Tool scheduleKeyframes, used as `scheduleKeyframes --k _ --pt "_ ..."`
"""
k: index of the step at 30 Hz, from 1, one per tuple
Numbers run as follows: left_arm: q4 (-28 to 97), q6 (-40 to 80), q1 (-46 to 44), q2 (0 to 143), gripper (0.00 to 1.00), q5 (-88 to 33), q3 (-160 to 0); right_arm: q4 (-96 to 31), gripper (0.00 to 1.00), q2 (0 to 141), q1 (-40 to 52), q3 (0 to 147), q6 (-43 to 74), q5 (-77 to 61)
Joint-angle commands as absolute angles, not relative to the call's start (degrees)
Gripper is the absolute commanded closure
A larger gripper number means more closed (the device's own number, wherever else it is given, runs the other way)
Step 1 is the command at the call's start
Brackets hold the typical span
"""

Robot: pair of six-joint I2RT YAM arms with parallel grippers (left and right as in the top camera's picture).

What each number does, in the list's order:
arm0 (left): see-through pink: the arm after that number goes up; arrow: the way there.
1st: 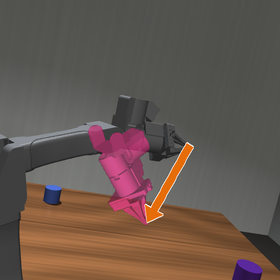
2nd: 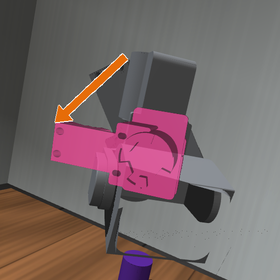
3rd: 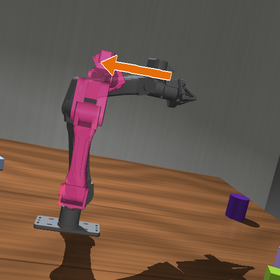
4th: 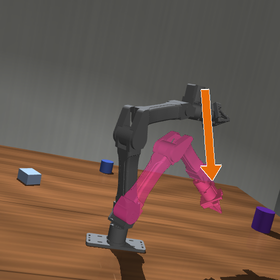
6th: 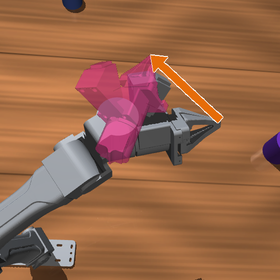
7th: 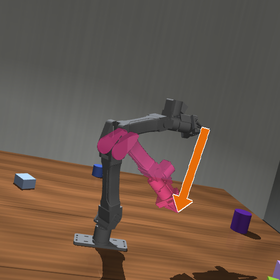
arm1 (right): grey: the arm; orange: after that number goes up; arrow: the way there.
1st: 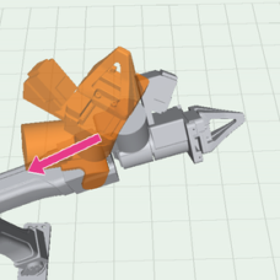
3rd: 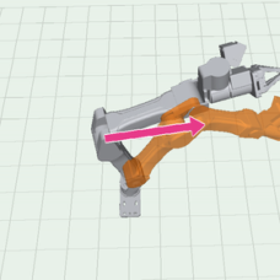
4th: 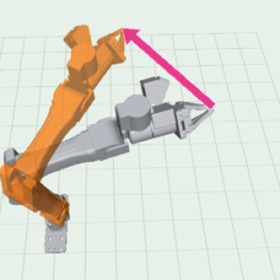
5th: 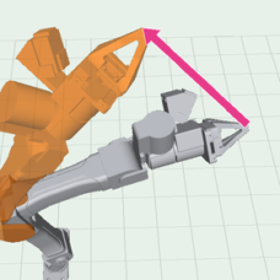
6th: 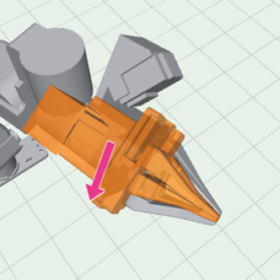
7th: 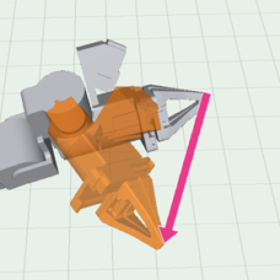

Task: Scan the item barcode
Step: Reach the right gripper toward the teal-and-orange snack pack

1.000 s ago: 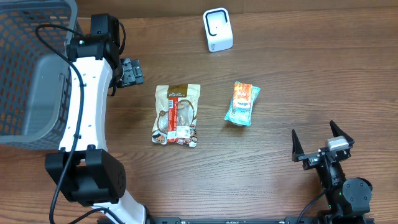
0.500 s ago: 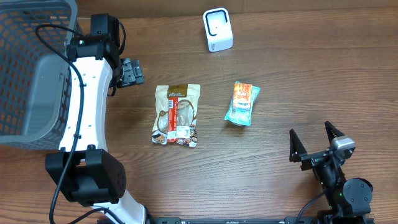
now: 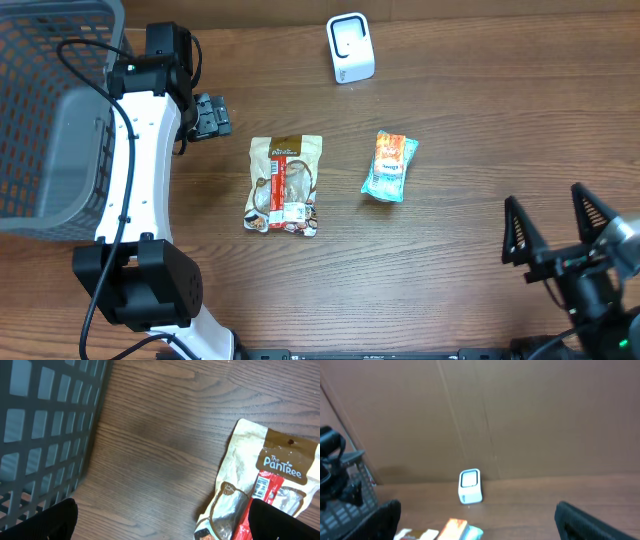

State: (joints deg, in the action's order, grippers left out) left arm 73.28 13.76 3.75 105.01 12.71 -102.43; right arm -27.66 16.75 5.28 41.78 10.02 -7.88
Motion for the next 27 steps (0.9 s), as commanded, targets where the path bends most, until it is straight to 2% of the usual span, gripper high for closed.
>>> scheduleKeyframes --k 1,11,21,23,25,27 --pt "73.23 13.74 3.36 104.9 0.0 13.52 -103.31 -32.69 0.0 26.74 5.13 54.06 11.14 -7.2" --pt "73.23 13.74 3.36 104.9 0.0 13.52 -103.31 -57.69 0.0 56.14 5.13 88.49 12.45 -13.34" --pt "73.23 13.74 3.36 104.9 0.0 13.52 -103.28 -61.47 0.0 68.99 5.13 91.18 12.45 -35.18" --pt "73.25 13.74 3.36 104.9 0.0 13.52 -103.28 -63.09 0.15 71.07 5.13 91.13 12.45 -35.73" --pt "73.23 13.74 3.36 104.9 0.0 13.52 -103.31 -64.93 0.4 73.17 5.15 91.13 12.45 -35.75" --pt "73.23 13.74 3.36 104.9 0.0 13.52 -103.31 -66.65 0.56 75.29 5.37 91.11 12.43 -35.73"
